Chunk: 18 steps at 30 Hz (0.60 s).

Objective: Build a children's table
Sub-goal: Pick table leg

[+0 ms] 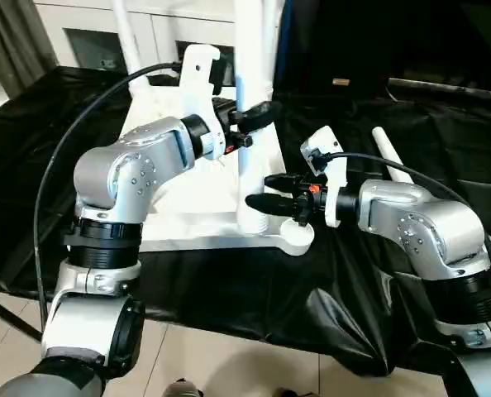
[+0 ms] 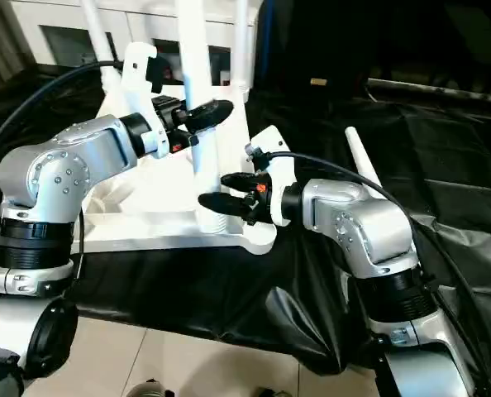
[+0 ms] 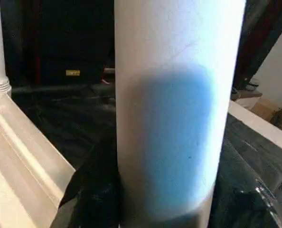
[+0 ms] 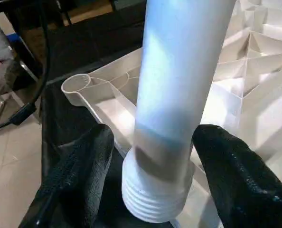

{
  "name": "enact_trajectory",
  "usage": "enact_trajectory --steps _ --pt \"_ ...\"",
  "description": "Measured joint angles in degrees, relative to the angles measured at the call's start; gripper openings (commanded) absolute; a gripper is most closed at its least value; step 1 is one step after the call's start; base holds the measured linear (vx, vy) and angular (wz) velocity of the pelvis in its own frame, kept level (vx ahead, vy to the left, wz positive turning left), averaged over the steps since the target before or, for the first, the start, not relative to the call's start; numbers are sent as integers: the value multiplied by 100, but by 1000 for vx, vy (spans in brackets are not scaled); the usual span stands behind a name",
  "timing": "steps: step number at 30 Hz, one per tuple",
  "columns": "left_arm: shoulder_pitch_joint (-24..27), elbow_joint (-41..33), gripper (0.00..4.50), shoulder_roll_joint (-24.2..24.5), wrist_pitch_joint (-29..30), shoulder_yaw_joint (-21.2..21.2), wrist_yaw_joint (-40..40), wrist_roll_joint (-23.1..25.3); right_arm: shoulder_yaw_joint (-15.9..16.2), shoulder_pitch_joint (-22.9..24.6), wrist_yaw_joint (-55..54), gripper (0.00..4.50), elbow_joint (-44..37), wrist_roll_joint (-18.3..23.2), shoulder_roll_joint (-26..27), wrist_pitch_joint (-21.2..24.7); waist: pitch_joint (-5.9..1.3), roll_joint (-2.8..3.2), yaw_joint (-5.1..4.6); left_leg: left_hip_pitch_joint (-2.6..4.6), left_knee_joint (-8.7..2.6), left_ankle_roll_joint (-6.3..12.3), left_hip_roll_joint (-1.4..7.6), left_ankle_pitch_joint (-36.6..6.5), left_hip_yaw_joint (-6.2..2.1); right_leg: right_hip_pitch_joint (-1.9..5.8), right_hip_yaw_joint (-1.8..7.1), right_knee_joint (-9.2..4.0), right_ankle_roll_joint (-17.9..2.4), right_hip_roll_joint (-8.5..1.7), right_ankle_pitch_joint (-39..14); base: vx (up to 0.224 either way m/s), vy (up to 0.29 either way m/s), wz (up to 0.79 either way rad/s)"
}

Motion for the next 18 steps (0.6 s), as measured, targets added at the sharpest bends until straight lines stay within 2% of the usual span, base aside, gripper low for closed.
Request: enact_trajectory --steps 5,18 --pt "0 -150 184 -66 7 -52 -127 -86 35 0 -54 303 64 -88 113 -60 0 0 0 -1 0 0 0 0 0 0 1 0 0 0 0 0 0 0" --pt "0 -235 184 -54 12 -153 -304 -110 36 0 82 303 166 1 149 -5 0 0 0 0 0 0 1 0 0 0 1 0 0 0 0 0 0 0"
